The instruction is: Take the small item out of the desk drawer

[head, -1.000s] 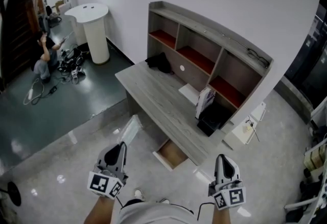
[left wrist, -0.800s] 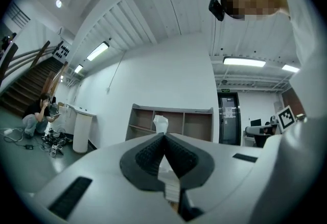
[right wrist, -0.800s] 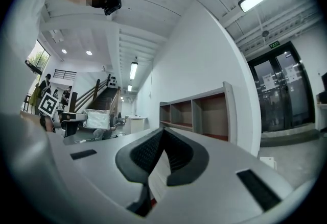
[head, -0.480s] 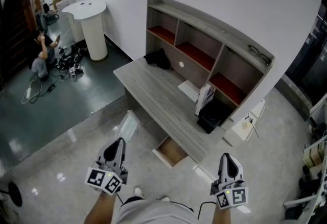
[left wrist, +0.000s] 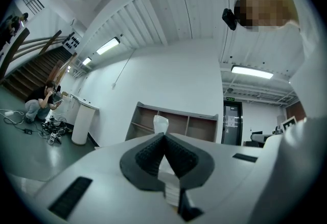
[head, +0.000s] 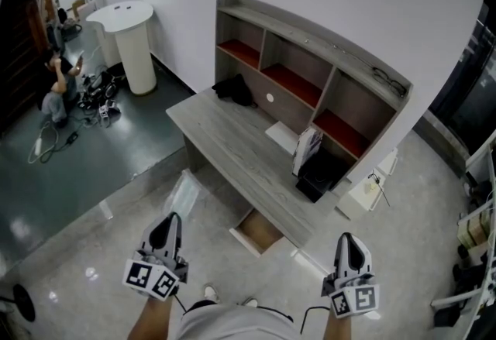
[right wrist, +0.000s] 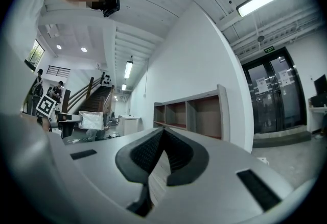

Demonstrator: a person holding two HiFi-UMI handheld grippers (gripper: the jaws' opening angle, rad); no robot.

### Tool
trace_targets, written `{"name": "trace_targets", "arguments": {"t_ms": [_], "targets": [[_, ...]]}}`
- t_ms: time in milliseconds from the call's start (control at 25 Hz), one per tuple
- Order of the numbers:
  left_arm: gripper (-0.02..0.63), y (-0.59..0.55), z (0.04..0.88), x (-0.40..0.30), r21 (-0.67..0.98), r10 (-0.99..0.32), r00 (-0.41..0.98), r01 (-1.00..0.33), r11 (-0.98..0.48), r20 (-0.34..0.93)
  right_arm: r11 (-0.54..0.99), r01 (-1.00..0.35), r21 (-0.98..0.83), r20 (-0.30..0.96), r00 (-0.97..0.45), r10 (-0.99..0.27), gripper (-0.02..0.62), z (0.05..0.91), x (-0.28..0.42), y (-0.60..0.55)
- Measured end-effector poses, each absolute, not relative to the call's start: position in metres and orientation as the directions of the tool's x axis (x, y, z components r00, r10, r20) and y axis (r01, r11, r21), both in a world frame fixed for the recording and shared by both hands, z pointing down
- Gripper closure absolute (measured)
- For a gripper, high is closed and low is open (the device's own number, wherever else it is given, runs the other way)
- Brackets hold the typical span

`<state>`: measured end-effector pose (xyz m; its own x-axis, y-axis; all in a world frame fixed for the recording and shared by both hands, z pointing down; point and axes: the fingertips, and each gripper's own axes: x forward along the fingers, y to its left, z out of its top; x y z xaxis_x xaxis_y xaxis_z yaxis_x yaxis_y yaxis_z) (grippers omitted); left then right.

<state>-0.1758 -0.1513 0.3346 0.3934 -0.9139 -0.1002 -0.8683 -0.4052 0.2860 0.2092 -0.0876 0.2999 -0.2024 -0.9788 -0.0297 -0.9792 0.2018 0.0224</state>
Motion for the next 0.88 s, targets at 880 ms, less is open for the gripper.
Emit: {"name": "trace_targets", "arguments": {"t_ms": [880], "targets": [[0.588,-0.144,0.337,-0.204,0.305,-0.910,0.398,-0.857,-0.415,-0.118,0.238,-0.970,0.045,0.005,-0.238,-0.971,0.574,0.309,0.173,-0.090]]}}
